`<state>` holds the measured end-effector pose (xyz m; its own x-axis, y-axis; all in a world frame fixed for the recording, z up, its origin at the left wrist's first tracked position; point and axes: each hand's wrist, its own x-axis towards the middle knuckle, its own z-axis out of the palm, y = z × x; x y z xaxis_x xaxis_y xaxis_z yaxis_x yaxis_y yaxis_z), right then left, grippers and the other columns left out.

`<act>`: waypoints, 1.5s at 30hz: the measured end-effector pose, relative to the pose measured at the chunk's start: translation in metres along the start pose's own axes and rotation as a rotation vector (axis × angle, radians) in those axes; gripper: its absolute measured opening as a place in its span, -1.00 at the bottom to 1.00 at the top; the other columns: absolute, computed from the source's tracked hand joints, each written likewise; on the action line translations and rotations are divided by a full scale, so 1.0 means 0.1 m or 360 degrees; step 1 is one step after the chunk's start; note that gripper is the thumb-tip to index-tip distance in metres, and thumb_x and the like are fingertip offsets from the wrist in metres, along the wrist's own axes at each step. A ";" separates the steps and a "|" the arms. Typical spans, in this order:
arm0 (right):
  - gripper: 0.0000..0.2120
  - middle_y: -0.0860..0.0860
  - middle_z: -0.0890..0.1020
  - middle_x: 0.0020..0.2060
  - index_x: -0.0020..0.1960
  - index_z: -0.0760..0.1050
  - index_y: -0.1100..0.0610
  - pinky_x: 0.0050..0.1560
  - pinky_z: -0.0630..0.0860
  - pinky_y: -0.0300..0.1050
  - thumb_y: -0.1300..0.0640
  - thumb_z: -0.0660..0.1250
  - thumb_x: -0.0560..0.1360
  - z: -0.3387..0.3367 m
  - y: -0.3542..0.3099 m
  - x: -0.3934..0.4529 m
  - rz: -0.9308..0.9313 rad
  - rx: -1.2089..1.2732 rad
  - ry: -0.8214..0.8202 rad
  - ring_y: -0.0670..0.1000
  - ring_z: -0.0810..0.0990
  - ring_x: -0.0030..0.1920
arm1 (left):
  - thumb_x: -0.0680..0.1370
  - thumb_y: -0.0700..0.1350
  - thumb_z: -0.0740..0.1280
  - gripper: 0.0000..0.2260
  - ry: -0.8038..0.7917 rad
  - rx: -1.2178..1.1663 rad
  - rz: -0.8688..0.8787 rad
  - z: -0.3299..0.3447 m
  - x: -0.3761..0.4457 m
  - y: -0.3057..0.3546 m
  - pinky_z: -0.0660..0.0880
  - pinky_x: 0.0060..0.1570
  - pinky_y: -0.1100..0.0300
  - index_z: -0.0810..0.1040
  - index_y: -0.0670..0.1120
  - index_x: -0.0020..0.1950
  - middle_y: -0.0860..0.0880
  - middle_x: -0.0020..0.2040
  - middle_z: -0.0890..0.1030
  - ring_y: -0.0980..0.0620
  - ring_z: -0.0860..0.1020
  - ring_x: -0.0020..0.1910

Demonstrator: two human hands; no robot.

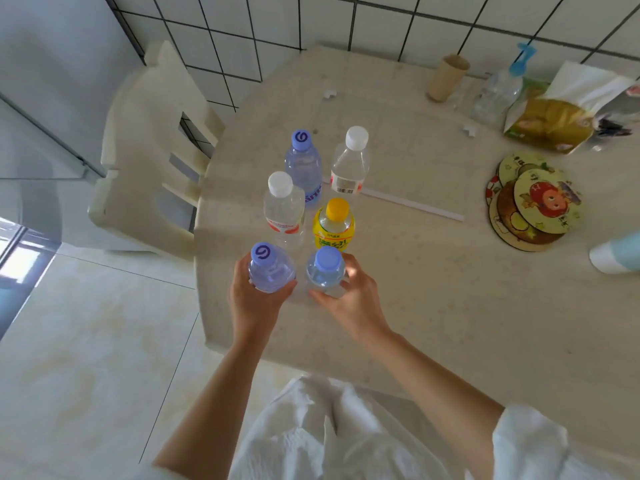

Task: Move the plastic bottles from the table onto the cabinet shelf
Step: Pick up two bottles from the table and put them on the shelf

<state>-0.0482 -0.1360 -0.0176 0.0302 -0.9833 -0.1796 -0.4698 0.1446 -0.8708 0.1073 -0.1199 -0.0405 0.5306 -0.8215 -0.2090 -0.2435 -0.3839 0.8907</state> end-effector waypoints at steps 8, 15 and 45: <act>-0.39 -0.15 0.66 0.01 0.23 0.47 -0.01 -0.03 0.53 -0.30 0.01 0.60 0.24 -0.14 -0.02 -0.10 0.0030 -0.0058 -0.0008 -0.12 0.64 -0.05 | 0.23 -0.22 0.63 -0.45 0.0088 -0.0102 -0.0086 -0.24 -0.36 0.14 0.47 -0.20 0.41 0.52 -0.07 0.15 0.06 -0.06 0.63 0.26 0.58 -0.17; -0.44 -0.16 0.66 -0.01 0.18 0.46 -0.09 0.03 0.55 -0.21 0.00 0.59 0.25 -0.27 -0.09 -0.36 -0.0010 0.0029 -0.0160 -0.14 0.62 0.00 | 0.27 -0.28 0.60 -0.46 0.0308 -0.0278 -0.0187 -0.32 -0.78 0.18 0.43 -0.24 0.49 0.49 -0.09 0.17 0.13 -0.07 0.59 0.33 0.55 -0.21; -0.40 -0.30 0.53 0.02 0.13 0.33 -0.23 0.03 0.54 -0.32 0.05 0.60 0.27 -0.07 0.01 -2.75 -0.0896 -0.0155 -0.1978 -0.21 0.57 0.03 | 0.18 0.02 0.61 -0.37 0.2183 -0.0513 -0.0776 -0.69 -4.61 -0.63 0.58 -0.07 0.01 0.46 -0.04 0.17 -0.01 -0.01 0.63 -0.08 0.62 -0.05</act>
<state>-0.0634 0.1337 0.0343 0.9772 -0.1517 -0.1485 -0.1884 -0.2973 -0.9360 -0.0660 0.3125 0.0275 0.8808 0.4539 -0.1346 0.2662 -0.2396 0.9337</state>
